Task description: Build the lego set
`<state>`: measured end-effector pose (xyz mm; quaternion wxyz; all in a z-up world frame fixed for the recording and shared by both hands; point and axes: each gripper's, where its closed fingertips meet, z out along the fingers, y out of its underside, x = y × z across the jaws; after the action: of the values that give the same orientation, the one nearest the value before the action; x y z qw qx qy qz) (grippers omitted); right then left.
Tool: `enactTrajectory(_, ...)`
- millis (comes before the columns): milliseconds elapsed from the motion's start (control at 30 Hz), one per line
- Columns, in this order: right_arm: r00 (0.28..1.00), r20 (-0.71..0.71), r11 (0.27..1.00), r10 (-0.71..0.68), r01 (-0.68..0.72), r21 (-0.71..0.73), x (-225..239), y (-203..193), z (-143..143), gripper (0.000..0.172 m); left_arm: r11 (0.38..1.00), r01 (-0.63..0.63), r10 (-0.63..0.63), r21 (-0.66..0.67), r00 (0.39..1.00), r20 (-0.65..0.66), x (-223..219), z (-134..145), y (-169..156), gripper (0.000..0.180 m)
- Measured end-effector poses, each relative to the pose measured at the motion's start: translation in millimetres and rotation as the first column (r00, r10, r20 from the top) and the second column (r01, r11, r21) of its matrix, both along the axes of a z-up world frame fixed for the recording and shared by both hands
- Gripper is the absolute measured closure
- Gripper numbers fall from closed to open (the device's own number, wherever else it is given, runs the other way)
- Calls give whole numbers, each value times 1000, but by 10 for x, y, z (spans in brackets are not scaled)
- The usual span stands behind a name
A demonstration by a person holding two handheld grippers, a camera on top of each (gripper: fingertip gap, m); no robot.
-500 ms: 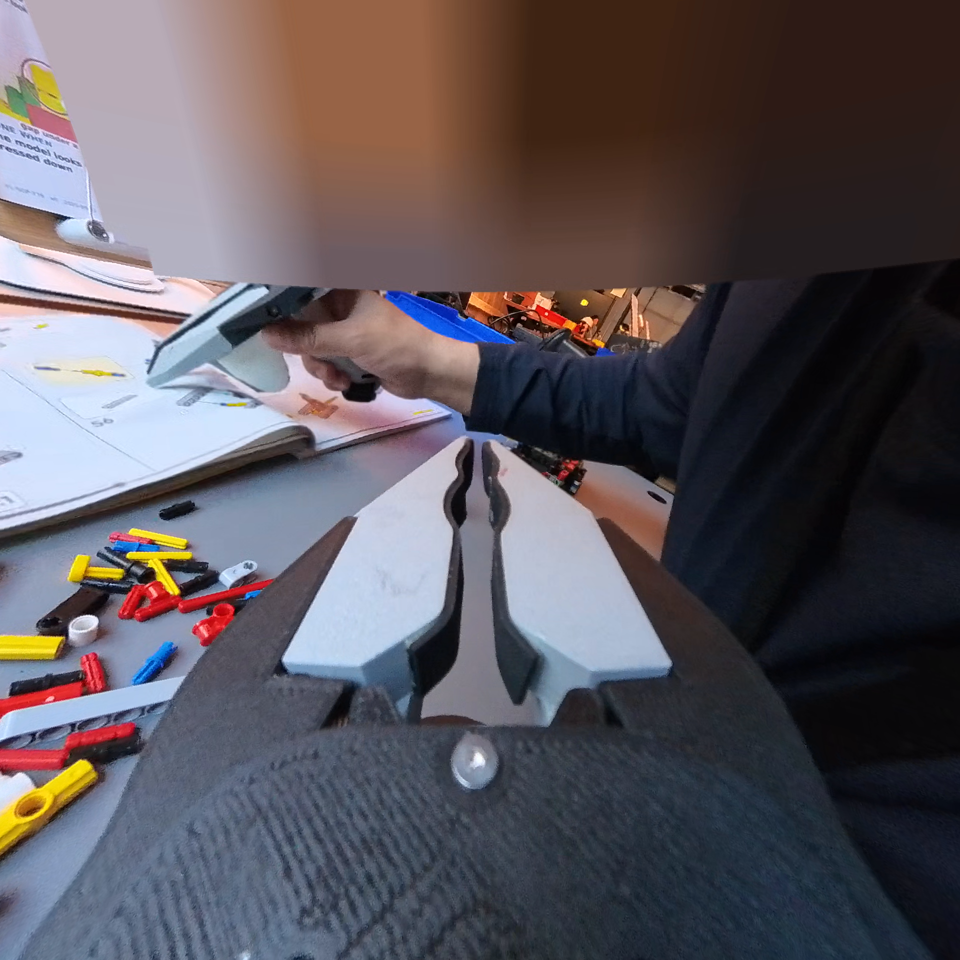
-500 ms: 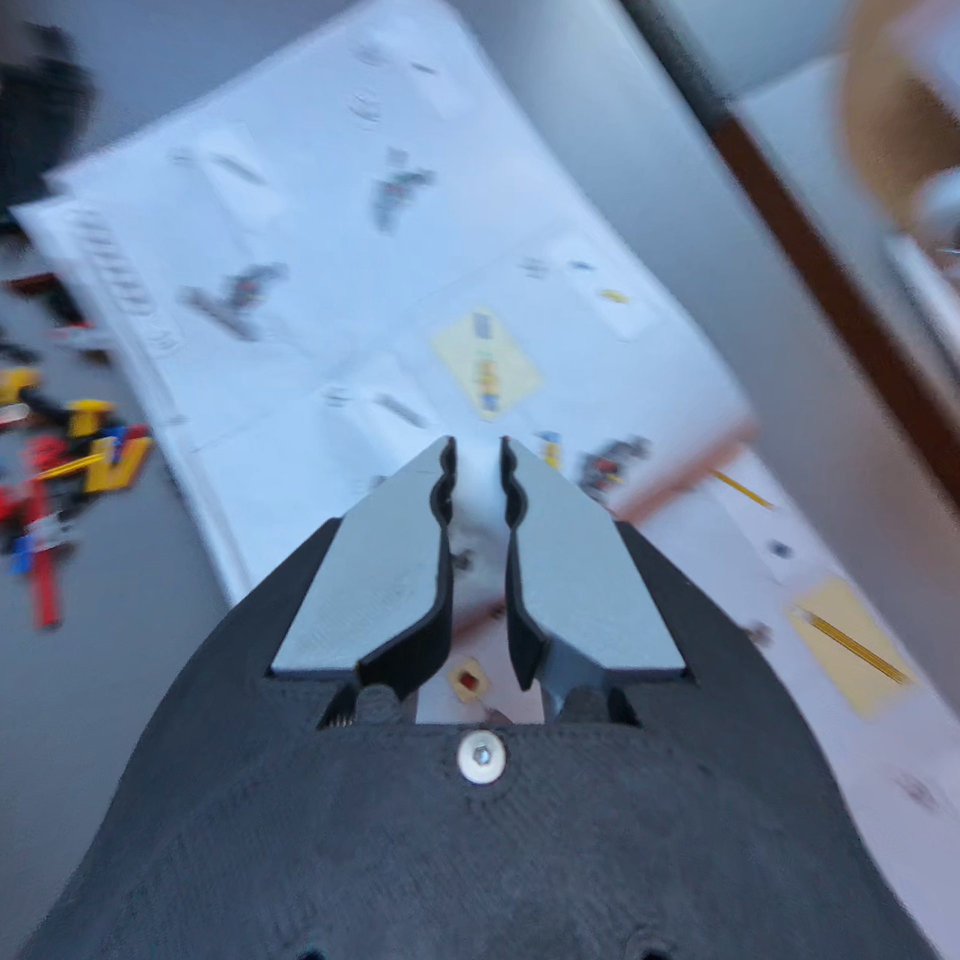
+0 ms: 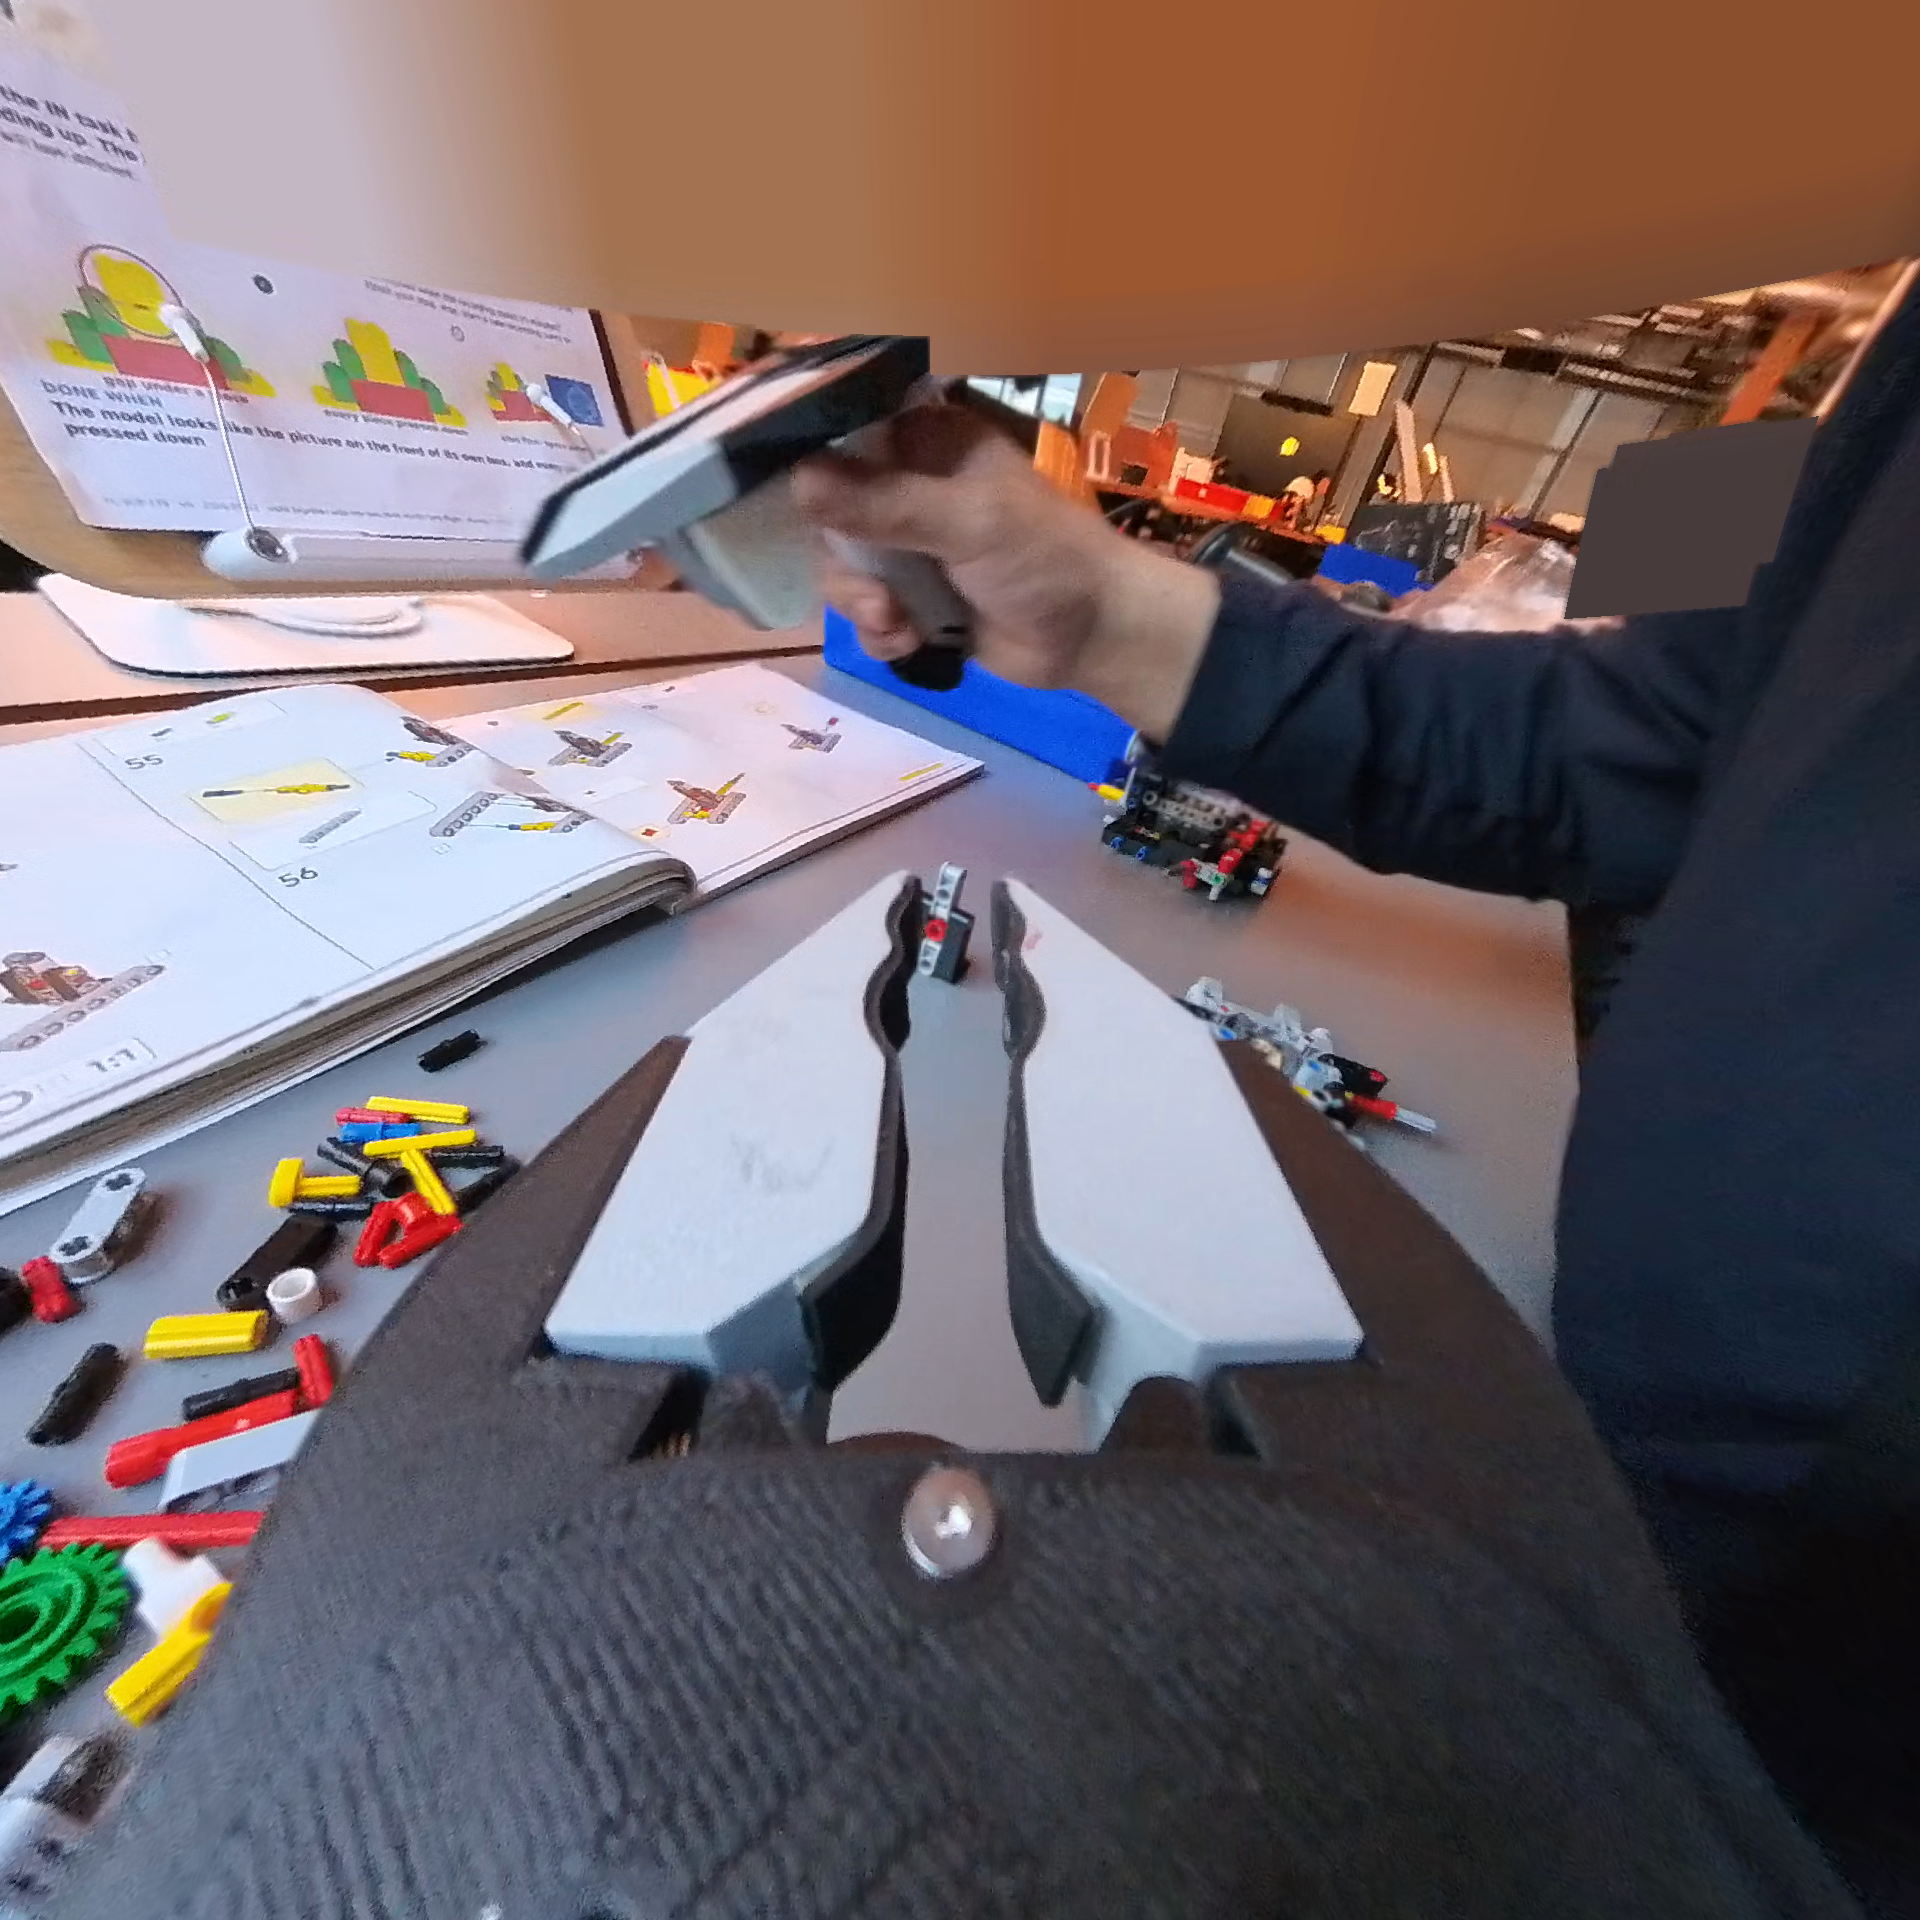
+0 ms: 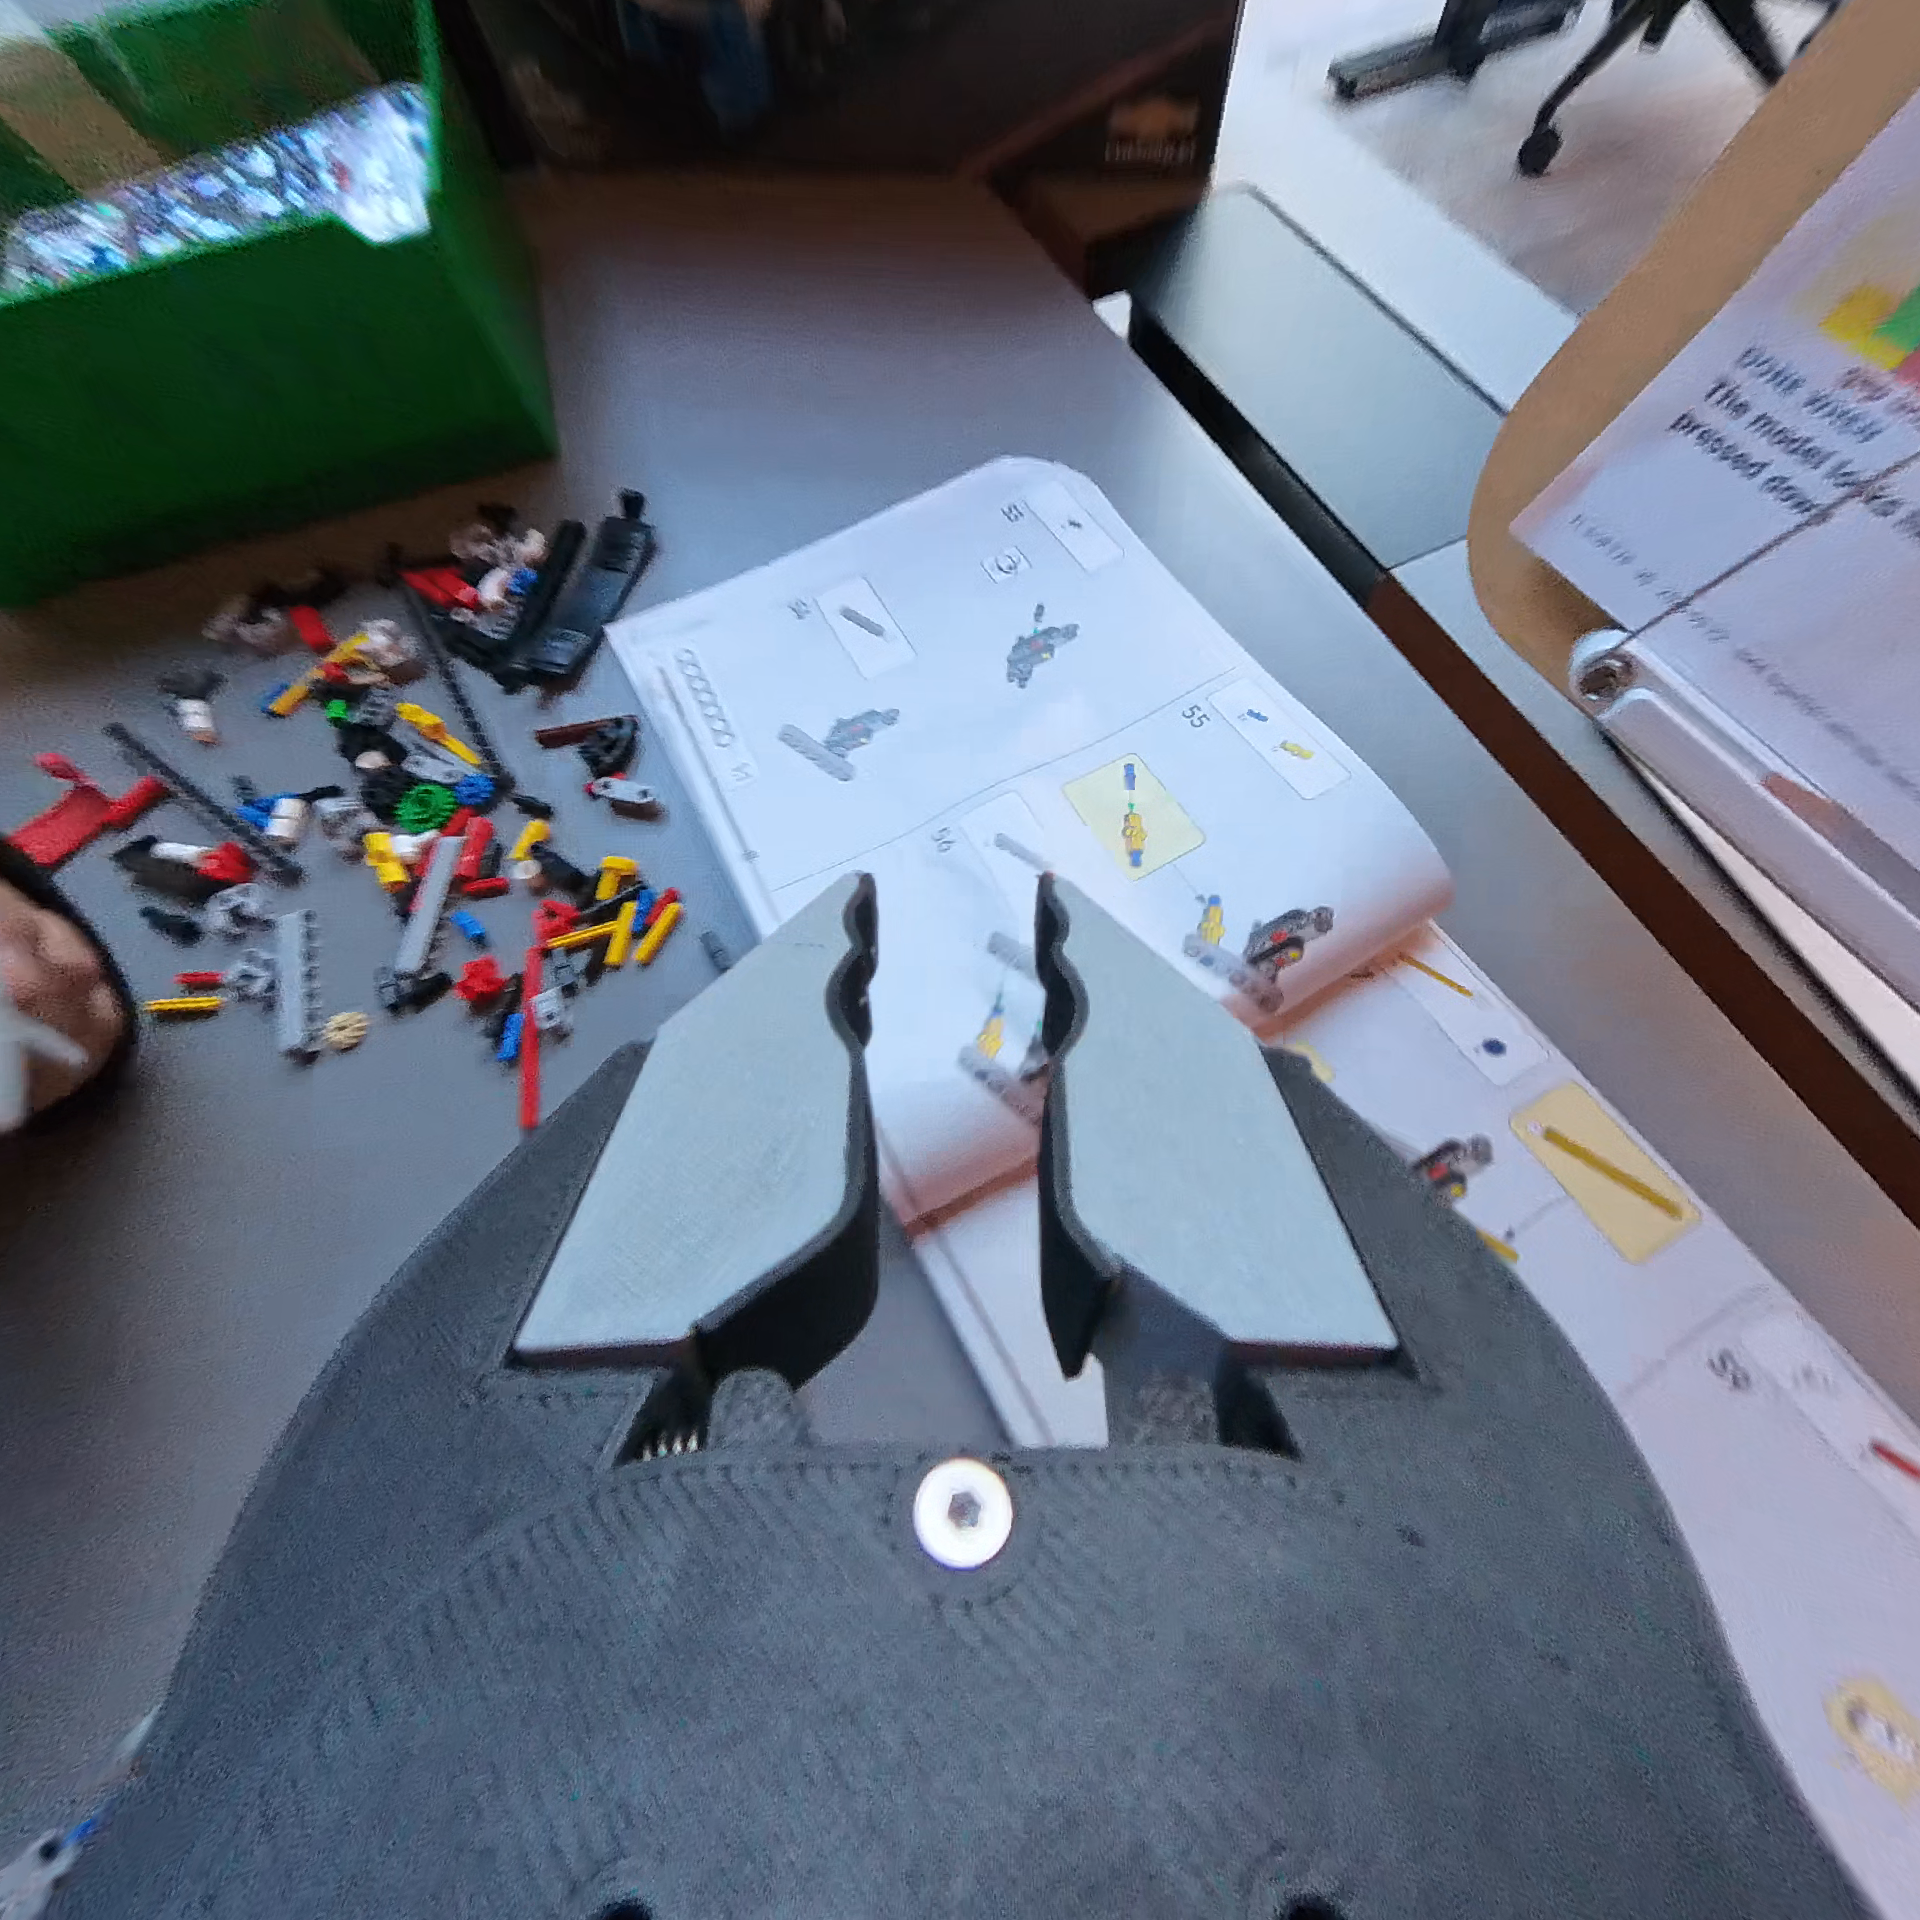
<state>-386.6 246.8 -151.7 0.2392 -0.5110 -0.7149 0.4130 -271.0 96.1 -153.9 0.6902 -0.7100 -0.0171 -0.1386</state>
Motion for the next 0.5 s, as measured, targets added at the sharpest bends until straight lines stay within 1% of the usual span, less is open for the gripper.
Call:
enactTrajectory(67, 999, -43, 1000, -13, 13, 3, 305, -13, 114, 144, 999, -2, 0, -42, 999, -45, -42, 54, 12, 171)
enactTrajectory(100, 998, -62, 1000, -22, 23, 11, 464, -12, 144, 144, 997, -11, 4, -76, 995, -99, -114, 99, 34, 170)
enactTrajectory(133, 996, -81, 999, -33, 35, 18, 620, -9, 158, 144, 991, -17, -5, -131, 987, -159, -206, 130, 74, 167)
enactTrajectory(167, 994, -98, 999, -44, 46, 18, 771, -11, 160, 145, 976, -10, -36, -219, 977, -209, -303, 118, 121, 164)
enactTrajectory(233, 991, -122, 999, -53, 53, -1, 1044, -40, 129, 146, 908, 21, -142, -418, 955, -260, -494, 2, 211, 161)
enactTrajectory(267, 990, -130, 998, -56, 55, -17, 1160, -57, 97, 146, 871, 39, -197, -489, 941, -275, -587, -69, 263, 161)
enactTrajectory(333, 988, -141, 996, -70, 62, -59, 1349, -84, 24, 146, 805, 35, -271, -592, 910, -314, -813, -266, 394, 166)
enactTrajectory(367, 987, -143, 995, -73, 61, -82, 1429, -103, -9, 146, 757, 36, -314, -653, 895, -315, -907, -412, 444, 167)
enactTrajectory(467, 981, -174, 991, -82, 61, -121, 1616, -130, -37, 146, 613, 30, -403, -789, 871, -280, -1088, -816, 521, 169)
enactTrajectory(500, 979, -185, 991, -85, 63, -120, 1666, -126, -39, 146, 580, 48, -429, -813, 867, -255, -1078, -897, 524, 169)
